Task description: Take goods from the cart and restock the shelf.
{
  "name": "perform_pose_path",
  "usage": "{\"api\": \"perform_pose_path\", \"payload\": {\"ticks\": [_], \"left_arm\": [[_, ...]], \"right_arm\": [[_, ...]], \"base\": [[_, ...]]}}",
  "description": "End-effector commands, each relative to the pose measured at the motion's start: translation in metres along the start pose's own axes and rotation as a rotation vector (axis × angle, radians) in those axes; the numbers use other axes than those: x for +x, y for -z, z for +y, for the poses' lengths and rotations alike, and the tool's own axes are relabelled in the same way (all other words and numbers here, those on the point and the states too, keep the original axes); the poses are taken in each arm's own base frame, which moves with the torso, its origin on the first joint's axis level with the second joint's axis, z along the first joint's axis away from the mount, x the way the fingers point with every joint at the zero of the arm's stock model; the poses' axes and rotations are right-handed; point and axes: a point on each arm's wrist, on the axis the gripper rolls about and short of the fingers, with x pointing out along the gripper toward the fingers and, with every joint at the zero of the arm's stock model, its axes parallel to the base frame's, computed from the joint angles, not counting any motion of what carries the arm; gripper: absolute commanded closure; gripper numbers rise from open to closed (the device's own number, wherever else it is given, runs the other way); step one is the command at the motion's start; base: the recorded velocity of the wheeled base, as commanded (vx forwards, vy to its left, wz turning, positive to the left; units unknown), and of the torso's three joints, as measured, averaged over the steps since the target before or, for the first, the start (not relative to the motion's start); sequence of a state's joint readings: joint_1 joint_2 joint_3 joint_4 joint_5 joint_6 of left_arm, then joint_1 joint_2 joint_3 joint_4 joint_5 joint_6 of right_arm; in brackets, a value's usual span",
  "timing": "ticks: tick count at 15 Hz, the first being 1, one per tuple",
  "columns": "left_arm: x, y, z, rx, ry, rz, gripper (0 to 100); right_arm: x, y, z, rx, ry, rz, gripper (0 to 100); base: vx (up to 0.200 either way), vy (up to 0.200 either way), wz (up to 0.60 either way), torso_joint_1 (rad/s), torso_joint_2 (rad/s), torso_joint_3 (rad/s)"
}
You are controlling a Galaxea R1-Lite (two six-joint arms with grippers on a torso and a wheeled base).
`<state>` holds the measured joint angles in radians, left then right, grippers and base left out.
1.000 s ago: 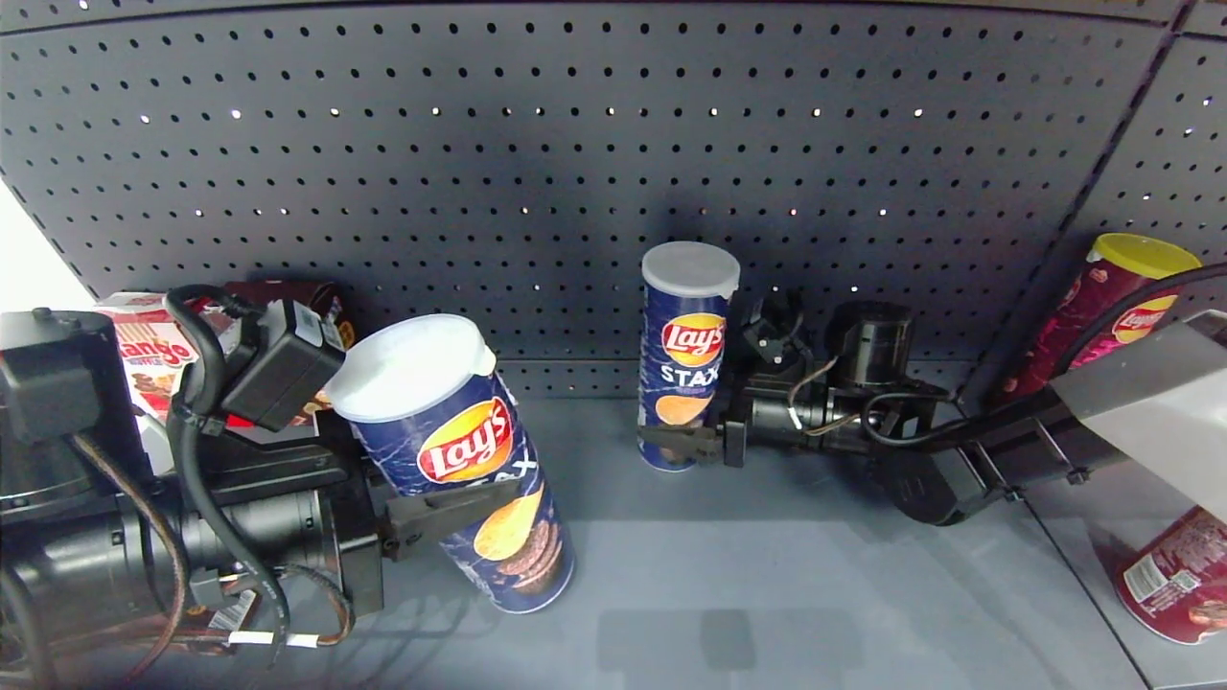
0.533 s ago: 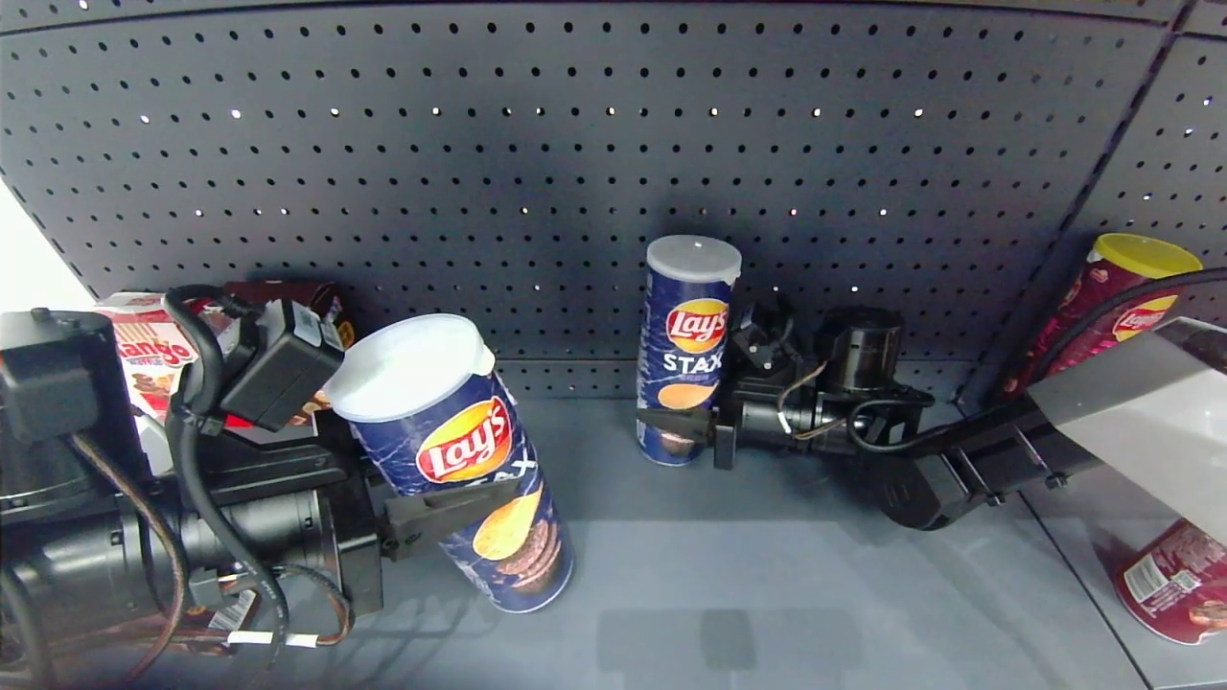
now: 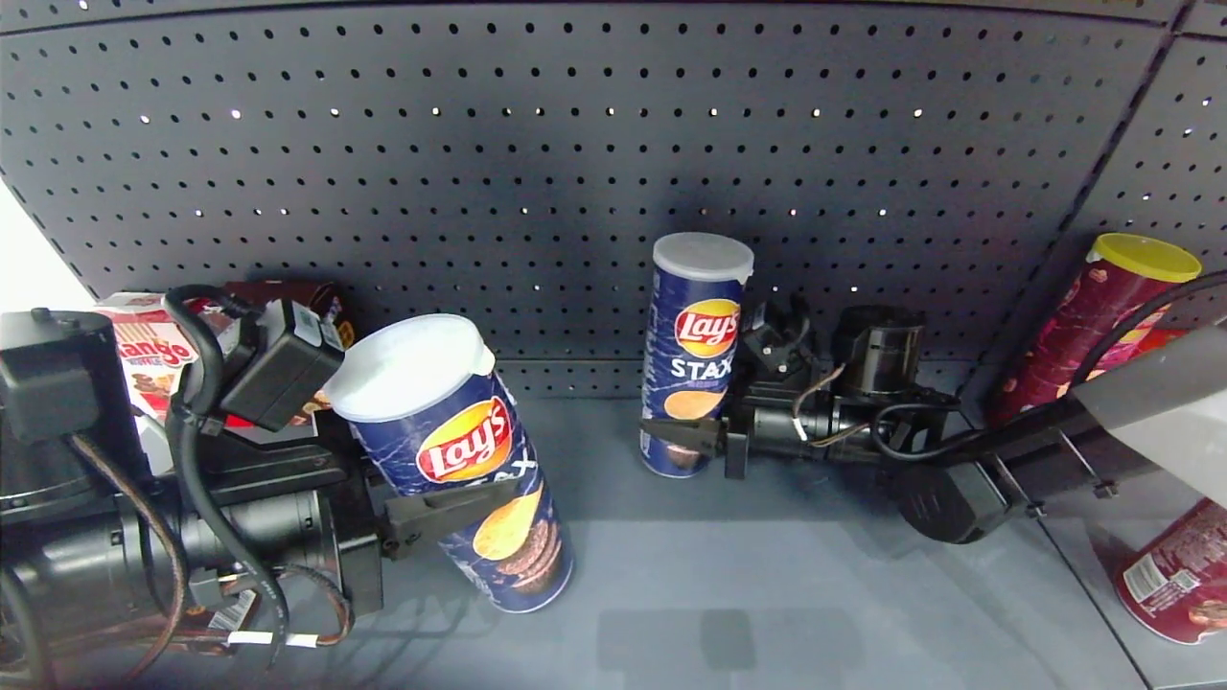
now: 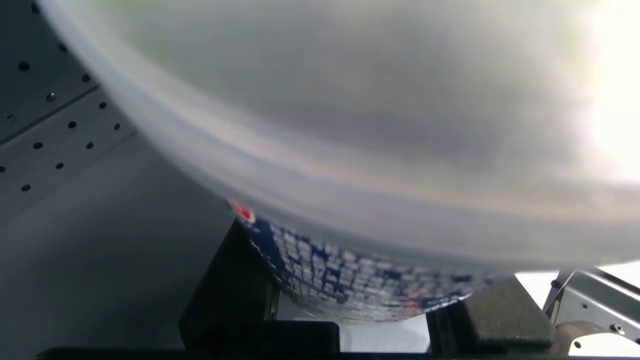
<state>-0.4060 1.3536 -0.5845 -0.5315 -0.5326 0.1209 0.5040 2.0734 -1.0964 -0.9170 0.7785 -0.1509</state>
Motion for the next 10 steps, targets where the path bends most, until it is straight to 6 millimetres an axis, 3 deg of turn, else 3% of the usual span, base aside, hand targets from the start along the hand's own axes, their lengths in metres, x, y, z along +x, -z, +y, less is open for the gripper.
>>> {"api": "perform_pose_path", "payload": {"ticks": [1,7,10], "left_arm": [[-0.001,-0.003,0.000,0.004,-0.004,-0.010,100],[-0.001,-0.011,0.001,0.019,-0.013,-0.034,100],[-0.001,-0.010,0.001,0.020,-0.015,-0.033,100]], "right_arm": [[-0.026,-0.027,0.022,-0.023,0.002,-0.022,100],[-0.063,-0.043,0.075,-0.043,-0.035,-0.042,100],[-0.075,-0.039,0.093,-0.031,-0.013,-0.025,100]], "base": [[0.000,0.000,0.00,0.000,0.00,0.000],[0.000,0.000,0.00,0.000,0.00,0.000],[0.000,0.000,0.00,0.000,0.00,0.000]]}}
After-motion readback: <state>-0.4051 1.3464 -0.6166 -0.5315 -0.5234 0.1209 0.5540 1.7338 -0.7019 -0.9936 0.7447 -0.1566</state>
